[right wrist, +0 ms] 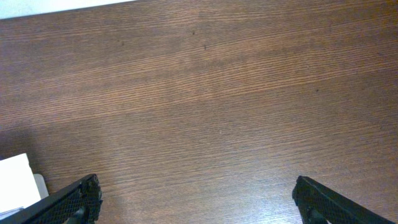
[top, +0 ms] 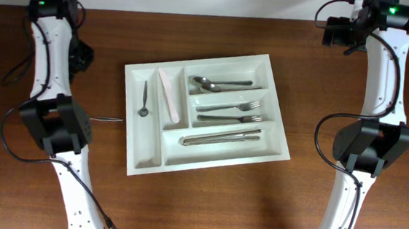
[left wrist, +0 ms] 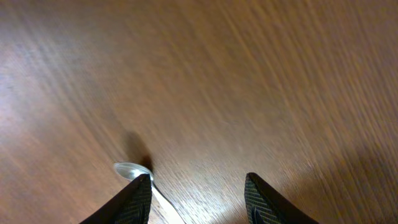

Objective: Pack container
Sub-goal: 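Move the left gripper back over the steel spoon left of the tray, then lower the left gripper and grasp the steel spoon by its handle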

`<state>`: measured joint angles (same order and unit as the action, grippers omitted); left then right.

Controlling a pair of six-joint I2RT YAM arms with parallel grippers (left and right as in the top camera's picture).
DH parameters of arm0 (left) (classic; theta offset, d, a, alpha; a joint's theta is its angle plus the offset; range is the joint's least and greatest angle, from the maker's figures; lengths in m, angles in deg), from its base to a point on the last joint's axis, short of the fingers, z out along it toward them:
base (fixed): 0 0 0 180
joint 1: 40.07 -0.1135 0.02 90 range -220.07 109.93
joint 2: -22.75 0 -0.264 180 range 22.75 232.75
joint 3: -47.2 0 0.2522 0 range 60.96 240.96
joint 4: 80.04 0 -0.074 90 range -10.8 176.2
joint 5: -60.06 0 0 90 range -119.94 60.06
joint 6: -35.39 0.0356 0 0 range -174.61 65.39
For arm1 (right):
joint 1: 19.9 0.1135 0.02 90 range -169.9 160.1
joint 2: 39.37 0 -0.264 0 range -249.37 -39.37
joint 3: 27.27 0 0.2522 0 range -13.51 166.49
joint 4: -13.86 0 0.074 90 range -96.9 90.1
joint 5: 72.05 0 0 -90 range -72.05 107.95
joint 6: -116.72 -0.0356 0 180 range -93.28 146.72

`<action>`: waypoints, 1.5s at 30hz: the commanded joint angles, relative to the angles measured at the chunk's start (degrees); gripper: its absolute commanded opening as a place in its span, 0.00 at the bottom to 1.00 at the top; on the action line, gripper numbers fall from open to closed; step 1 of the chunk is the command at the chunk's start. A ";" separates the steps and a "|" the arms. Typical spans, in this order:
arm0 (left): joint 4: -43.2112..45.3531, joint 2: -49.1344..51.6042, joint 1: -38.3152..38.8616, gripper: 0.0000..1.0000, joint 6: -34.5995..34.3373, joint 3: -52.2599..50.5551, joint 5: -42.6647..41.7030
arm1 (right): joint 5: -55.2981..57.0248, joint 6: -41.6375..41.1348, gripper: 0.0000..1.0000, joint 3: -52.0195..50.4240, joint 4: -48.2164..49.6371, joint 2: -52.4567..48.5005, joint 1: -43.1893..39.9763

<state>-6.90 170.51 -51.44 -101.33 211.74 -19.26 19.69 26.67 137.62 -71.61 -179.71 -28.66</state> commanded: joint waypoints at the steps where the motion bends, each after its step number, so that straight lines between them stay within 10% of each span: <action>1: -1.05 -0.35 -0.68 0.49 -2.10 0.98 1.16 | 0.90 -0.46 0.99 0.81 0.13 0.35 0.11; 15: -0.04 -6.86 -1.07 0.51 -6.12 -1.36 0.70 | 0.90 -0.46 0.99 0.81 0.13 0.35 0.11; 30: 23.06 -22.12 -0.79 0.68 -22.93 -44.02 -6.75 | 0.90 -0.46 0.99 0.81 0.13 0.35 0.11; 45: 26.86 -22.12 -1.64 0.68 -24.02 -52.17 -7.04 | 0.90 -0.46 0.99 0.81 0.13 0.35 0.11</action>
<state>20.05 148.76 -52.14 -125.81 160.05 -25.73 19.69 26.71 137.62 -71.61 -179.71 -28.66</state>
